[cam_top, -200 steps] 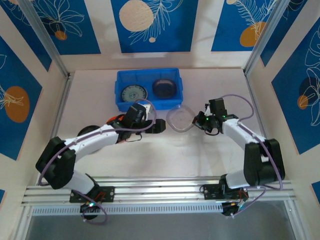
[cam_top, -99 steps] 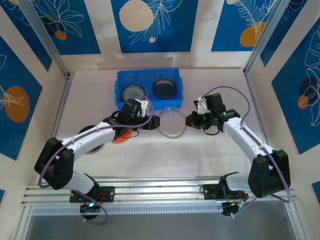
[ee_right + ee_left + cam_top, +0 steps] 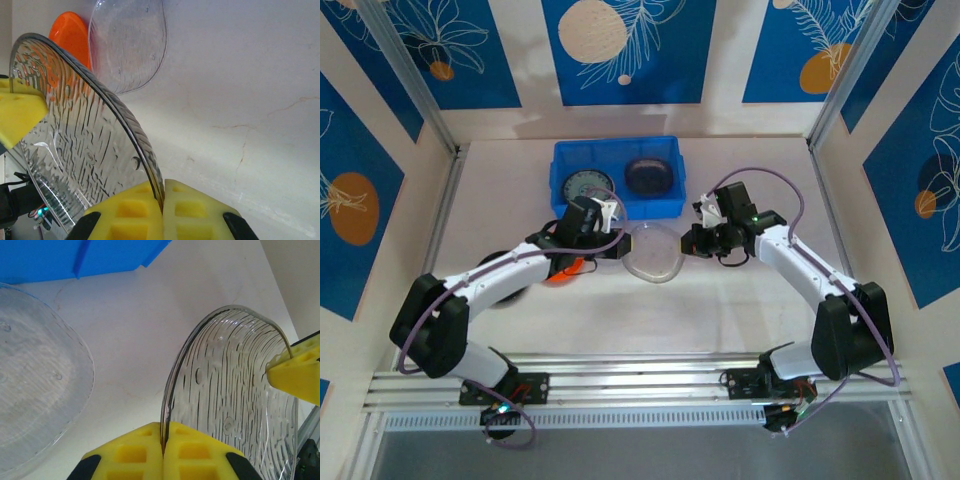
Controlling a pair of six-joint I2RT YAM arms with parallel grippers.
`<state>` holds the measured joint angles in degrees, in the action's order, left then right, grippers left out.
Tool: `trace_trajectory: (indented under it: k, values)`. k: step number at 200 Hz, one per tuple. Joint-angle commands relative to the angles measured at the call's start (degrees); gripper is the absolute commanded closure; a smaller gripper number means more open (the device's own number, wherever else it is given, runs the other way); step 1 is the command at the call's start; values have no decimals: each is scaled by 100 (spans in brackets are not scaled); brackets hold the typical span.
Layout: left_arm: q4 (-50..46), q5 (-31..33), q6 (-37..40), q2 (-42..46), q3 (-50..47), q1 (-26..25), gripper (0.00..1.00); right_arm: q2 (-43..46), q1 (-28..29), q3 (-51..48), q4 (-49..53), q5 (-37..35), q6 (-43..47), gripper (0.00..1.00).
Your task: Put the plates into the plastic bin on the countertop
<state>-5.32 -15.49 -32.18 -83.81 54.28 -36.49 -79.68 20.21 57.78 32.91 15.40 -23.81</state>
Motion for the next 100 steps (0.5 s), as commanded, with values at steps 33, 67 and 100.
trace_trajectory:
  k: [33,67,100]
  values:
    - [-391,256,63,-44,231,192,100,-163,43,437,261,-300,-63,82]
    - [-694,524,143,5,466,315,100,164,-64,430,171,-907,-413,44]
    - [-827,700,111,-125,875,585,100,612,-562,102,-161,-943,-807,43]
